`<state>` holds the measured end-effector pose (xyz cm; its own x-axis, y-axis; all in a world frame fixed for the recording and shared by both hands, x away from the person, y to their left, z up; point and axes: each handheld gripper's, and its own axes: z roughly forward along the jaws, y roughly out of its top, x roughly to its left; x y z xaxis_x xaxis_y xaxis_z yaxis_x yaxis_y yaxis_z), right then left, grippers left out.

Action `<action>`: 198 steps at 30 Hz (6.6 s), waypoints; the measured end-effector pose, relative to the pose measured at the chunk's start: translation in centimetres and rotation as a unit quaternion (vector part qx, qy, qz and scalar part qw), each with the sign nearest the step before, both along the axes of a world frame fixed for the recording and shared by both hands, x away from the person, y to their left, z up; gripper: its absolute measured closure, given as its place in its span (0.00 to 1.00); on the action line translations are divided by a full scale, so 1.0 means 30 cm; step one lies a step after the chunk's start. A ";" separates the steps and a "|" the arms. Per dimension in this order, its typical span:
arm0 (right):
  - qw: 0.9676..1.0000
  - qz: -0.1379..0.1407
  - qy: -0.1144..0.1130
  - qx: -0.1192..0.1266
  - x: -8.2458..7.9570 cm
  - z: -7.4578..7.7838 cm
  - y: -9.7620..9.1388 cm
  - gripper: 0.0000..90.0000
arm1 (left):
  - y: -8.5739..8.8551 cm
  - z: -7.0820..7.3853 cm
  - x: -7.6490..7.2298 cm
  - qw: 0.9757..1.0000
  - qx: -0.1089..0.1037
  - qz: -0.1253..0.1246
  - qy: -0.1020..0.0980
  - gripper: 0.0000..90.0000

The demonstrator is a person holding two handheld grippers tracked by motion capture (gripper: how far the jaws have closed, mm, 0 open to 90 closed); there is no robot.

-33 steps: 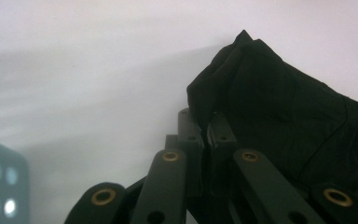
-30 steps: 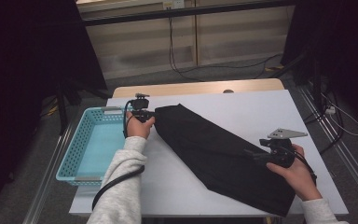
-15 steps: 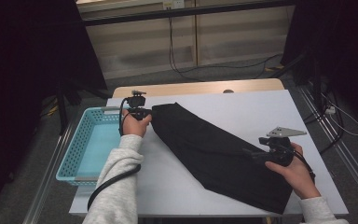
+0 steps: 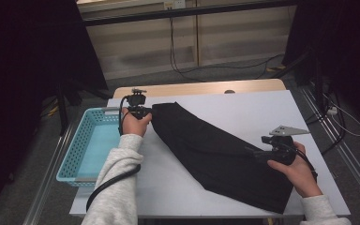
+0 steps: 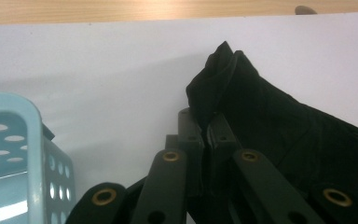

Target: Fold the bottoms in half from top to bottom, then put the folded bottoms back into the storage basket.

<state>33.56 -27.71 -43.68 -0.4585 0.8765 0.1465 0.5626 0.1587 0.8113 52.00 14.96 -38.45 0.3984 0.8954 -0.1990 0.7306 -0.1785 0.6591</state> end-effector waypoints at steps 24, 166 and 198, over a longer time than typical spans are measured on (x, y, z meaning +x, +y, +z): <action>1.000 -0.002 -0.010 0.004 -0.017 0.021 -0.015 0.17 | 0.013 0.062 0.002 1.000 0.003 0.005 -0.011 0.97; 0.999 0.019 -0.005 -0.028 -0.036 -0.002 0.060 0.17 | -0.374 -0.156 -0.438 0.964 -0.122 -0.234 -0.015 0.97; 0.999 0.017 -0.003 -0.031 -0.031 -0.011 0.069 0.18 | -0.406 -0.177 -0.486 0.958 -0.127 -0.257 -0.001 0.97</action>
<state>32.62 -25.64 -44.00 -0.4885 0.8679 0.0900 0.5509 0.2268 0.8031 37.41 2.78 -43.75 0.7742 0.5035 -0.3835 0.5883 -0.3488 0.7296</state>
